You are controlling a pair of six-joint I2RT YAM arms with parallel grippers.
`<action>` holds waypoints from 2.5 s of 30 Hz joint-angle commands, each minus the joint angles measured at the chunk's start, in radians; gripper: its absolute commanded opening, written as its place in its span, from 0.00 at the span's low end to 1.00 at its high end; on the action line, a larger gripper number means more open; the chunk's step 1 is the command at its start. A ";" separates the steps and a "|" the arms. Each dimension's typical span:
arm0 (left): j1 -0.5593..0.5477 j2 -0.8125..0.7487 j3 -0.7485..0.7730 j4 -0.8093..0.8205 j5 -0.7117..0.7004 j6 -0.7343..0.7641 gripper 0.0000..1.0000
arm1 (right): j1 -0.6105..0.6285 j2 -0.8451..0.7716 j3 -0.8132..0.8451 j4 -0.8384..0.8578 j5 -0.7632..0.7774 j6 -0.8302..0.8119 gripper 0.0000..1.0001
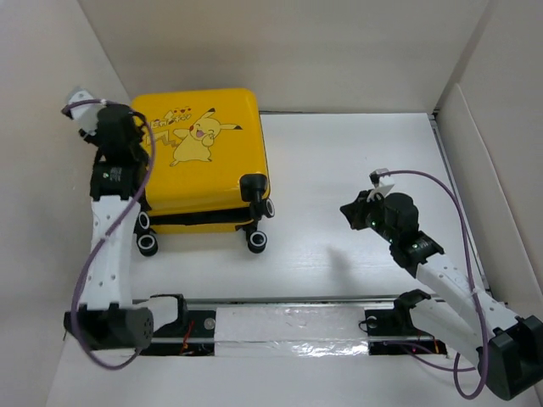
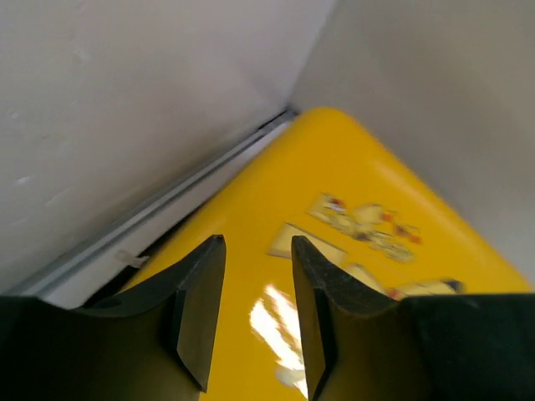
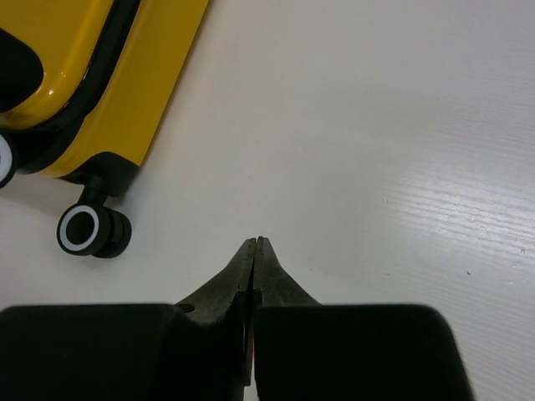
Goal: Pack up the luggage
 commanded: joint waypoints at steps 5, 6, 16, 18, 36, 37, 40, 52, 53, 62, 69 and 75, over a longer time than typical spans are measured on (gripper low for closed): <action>0.381 0.043 -0.140 0.033 0.280 -0.041 0.38 | 0.033 -0.025 0.040 0.036 0.028 -0.016 0.00; 0.381 0.059 -0.145 0.031 0.248 -0.032 0.39 | 0.033 -0.025 0.042 0.034 0.024 -0.016 0.00; 0.399 0.295 -0.289 0.059 0.250 0.020 0.42 | 0.043 -0.056 0.045 0.018 0.040 -0.017 0.00; 0.399 0.372 -0.291 0.022 0.303 0.002 0.41 | 0.043 -0.060 0.042 0.016 0.046 -0.014 0.00; -0.434 -0.138 -0.740 0.223 0.521 -0.435 0.40 | -0.060 -0.071 0.099 -0.117 0.166 0.009 0.16; -0.481 -0.196 -0.760 0.223 0.478 -0.464 0.40 | -0.081 -0.065 0.128 -0.133 0.163 0.012 0.20; -0.660 -0.331 -0.756 0.147 0.246 -0.526 0.40 | -0.163 -0.060 0.134 -0.131 0.146 0.021 0.32; -0.375 0.046 -0.296 0.450 0.379 -0.328 0.61 | -0.327 0.097 0.217 -0.065 0.017 0.069 0.00; -0.249 0.149 -0.230 0.496 0.457 -0.355 0.59 | -0.327 0.108 0.232 -0.077 -0.004 0.062 0.00; 0.069 0.725 0.468 0.173 0.591 -0.181 0.58 | -0.295 0.185 0.209 -0.042 0.023 0.056 0.00; 0.140 1.078 0.743 0.124 0.913 -0.093 0.55 | -0.246 0.301 0.241 -0.010 0.075 0.053 0.00; 0.055 1.127 0.564 0.320 1.059 -0.085 0.58 | -0.184 0.421 0.318 0.028 0.121 0.062 0.00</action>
